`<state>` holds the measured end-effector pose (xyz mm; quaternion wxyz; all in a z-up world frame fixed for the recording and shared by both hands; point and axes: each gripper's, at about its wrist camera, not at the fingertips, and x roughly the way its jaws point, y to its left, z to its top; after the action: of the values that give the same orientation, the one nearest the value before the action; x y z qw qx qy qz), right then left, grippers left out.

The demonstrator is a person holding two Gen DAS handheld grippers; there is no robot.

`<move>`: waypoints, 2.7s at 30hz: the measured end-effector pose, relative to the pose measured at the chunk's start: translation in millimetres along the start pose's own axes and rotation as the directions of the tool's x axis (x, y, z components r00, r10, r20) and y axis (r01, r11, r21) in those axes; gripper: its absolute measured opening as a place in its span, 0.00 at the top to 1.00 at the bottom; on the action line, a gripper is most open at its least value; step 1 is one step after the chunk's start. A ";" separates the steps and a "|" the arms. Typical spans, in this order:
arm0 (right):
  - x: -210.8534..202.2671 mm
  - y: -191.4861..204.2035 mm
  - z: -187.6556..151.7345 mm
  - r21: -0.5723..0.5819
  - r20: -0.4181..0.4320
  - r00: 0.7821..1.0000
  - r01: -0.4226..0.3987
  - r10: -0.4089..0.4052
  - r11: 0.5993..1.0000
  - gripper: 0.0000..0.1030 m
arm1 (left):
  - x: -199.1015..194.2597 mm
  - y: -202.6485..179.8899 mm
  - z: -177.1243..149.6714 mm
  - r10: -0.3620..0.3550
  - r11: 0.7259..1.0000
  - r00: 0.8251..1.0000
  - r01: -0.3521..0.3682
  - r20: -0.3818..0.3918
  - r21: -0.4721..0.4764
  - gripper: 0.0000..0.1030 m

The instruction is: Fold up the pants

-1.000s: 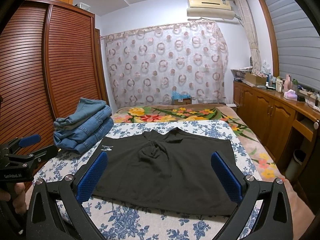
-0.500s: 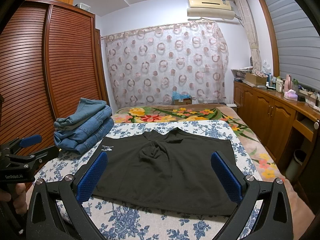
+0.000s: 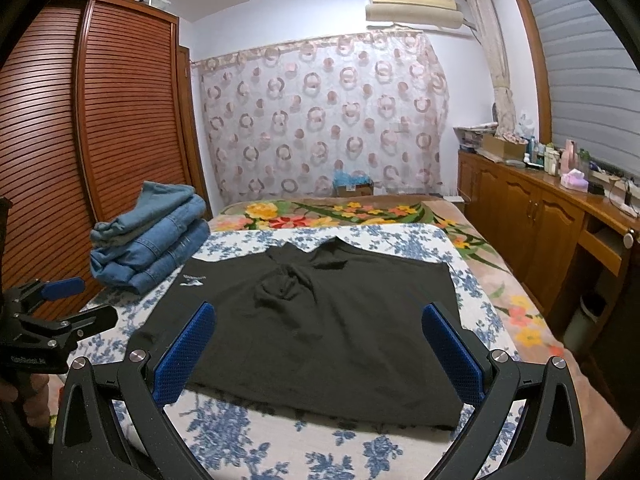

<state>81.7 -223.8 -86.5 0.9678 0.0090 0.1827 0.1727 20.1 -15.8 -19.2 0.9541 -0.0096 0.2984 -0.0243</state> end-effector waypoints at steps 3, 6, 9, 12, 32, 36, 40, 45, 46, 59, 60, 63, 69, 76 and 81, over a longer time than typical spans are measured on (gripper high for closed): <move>0.6 -2.1 -1.1 -0.002 -0.010 1.000 0.014 -0.014 1.000 0.00 | 7.1 1.9 -2.6 0.001 1.000 0.999 -0.001 -0.033 0.008 0.00; 2.0 -5.1 -0.6 -0.007 -0.024 0.999 0.026 -0.027 1.000 0.00 | 15.0 0.6 -6.9 0.002 1.000 0.998 -0.001 -0.055 0.020 0.00; 4.9 -7.3 0.2 -0.007 -0.036 0.999 0.032 -0.032 0.999 0.00 | 23.0 -1.3 -10.2 0.001 1.000 0.997 0.001 -0.080 0.028 0.00; 7.6 -9.2 1.3 -0.011 -0.051 0.998 0.031 -0.031 0.999 0.00 | 31.8 -3.3 -12.3 -0.003 0.999 0.995 0.007 -0.102 0.045 0.00; 51.9 -48.4 36.4 -0.085 -0.185 0.982 0.027 -0.043 0.996 0.18 | 75.0 -16.5 -0.8 -0.075 0.987 0.982 0.098 -0.173 0.129 0.00; 66.2 -60.8 45.6 -0.069 -0.243 0.970 0.014 -0.031 0.997 0.34 | 88.0 -17.2 -1.0 -0.070 0.986 0.977 0.098 -0.200 0.135 0.00; 82.4 -72.0 59.3 -0.050 -0.295 0.956 -0.006 -0.009 0.999 0.51 | 100.8 -15.0 -3.9 -0.082 0.986 0.969 0.113 -0.235 0.119 0.00; 104.5 -81.3 68.6 -0.029 -0.348 0.937 -0.004 -0.007 1.000 0.61 | 112.7 -11.4 -10.3 -0.078 0.988 0.960 0.110 -0.268 0.107 0.00; 109.4 -83.1 69.6 -0.028 -0.354 0.935 0.003 -0.013 1.000 0.62 | 114.4 -10.7 -11.7 -0.079 0.989 0.959 0.110 -0.274 0.103 0.00; 137.5 -76.6 85.6 -0.055 -0.421 0.902 0.083 -0.099 0.995 0.73 | 123.5 -8.5 -20.3 -0.074 0.990 0.947 0.107 -0.313 0.089 0.00; 135.2 -77.0 86.1 -0.049 -0.418 0.903 0.082 -0.095 0.995 0.73 | 123.9 -9.1 -20.0 -0.072 0.990 0.947 0.106 -0.313 0.093 0.00; 133.1 -78.2 88.0 -0.044 -0.415 0.904 0.089 -0.100 0.995 0.75 | 123.7 -9.9 -20.2 -0.071 0.990 0.947 0.105 -0.313 0.094 0.00; 131.7 -86.3 89.8 0.000 -0.416 0.908 0.055 -0.050 0.998 0.93 | 123.7 -9.7 -19.8 -0.067 0.990 0.947 0.103 -0.314 0.099 0.00; 126.9 -92.7 92.0 -0.012 -0.403 0.910 0.101 -0.097 0.995 0.97 | 123.7 -9.5 -19.6 -0.067 0.990 0.947 0.103 -0.313 0.098 0.00; 123.6 -95.5 93.6 0.025 -0.402 0.911 0.109 -0.090 0.994 0.97 | 123.6 -9.5 -19.7 -0.067 0.990 0.948 0.101 -0.311 0.097 0.00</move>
<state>254.7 -267.7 -50.2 0.9171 -0.0132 0.3809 0.1172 109.9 -31.8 -105.4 0.8932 0.0351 0.4405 -0.0828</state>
